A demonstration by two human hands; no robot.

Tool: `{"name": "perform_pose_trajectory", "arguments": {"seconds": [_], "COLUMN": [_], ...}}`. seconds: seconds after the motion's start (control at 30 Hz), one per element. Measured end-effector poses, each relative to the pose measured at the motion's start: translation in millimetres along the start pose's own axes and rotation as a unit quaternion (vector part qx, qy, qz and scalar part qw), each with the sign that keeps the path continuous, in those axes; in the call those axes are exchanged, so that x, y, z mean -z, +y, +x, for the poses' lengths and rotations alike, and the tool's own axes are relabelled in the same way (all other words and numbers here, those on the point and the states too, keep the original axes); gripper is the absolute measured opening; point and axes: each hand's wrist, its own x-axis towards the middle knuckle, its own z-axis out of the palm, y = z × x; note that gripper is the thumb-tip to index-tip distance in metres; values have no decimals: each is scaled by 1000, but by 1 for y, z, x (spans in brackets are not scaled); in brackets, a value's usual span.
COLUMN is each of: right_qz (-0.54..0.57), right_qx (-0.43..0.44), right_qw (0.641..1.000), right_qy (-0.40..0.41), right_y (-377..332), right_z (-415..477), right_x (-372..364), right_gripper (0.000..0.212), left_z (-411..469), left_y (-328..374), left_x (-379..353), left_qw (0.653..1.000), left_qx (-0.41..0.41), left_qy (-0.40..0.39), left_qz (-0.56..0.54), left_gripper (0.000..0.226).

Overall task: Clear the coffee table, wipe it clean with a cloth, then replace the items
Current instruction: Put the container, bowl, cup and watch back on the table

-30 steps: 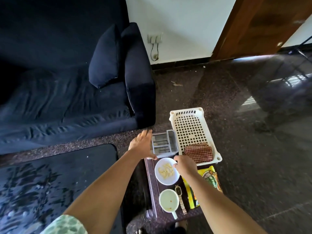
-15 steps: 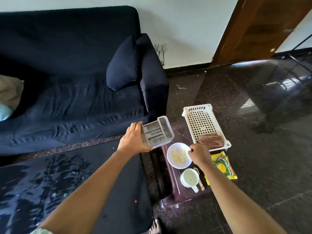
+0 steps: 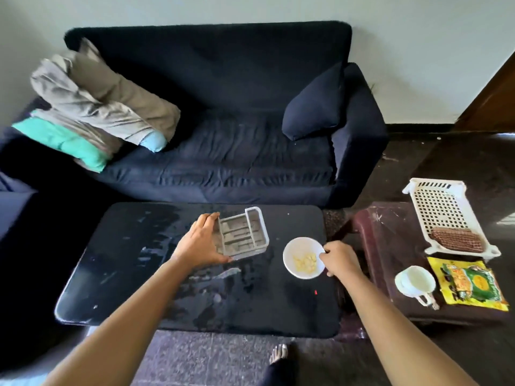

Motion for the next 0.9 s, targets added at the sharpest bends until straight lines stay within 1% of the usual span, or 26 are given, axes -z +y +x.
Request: {"name": "perform_pose_trajectory", "arguments": {"seconds": [0.17, 0.3, 0.37, 0.5, 0.6, 0.67, 0.77, 0.9], "right_qz": [59, 74, 80, 80, 72, 73, 59, 63], "right_qx": [-12, -15, -17, -34, -43, -54, -58, -72], "right_qw": [998, 997, 996, 996, 996, 996, 996, 995], "right_qy": [-29, -36, -39, -38, -32, -28, -24, -10], "right_y": [-75, -136, -169, -231, -264, -287, -309, -325], "right_z": [-28, -25, -16, 10, 25, 40, 59, 75], "right_x": [-57, -99, -126, -182, -215, -241, -275, -311], "right_gripper": [12, 12, 14, 12, 23, 24, 27, 27], "left_z": [-30, -25, -13, 28, 58, 81, 109, 143], "left_y": [-79, -147, -189, -274, -330, -371, -416, -453], "left_x": [32, 53, 65, 86, 92, 92, 85, 68], "left_qw": [999, 998, 997, 997, 997, 996, 996, 996], "left_qx": [38, 61, 72, 73, 67, 70, 59, 39], "left_qy": [-2, -5, -4, -14, -32, -44, -60, -81], "left_qz": [-4, 4, -1, 5, 21, 24, 26, 26], "left_gripper": [118, 118, 117, 117, 119, 120, 121, 121]}}
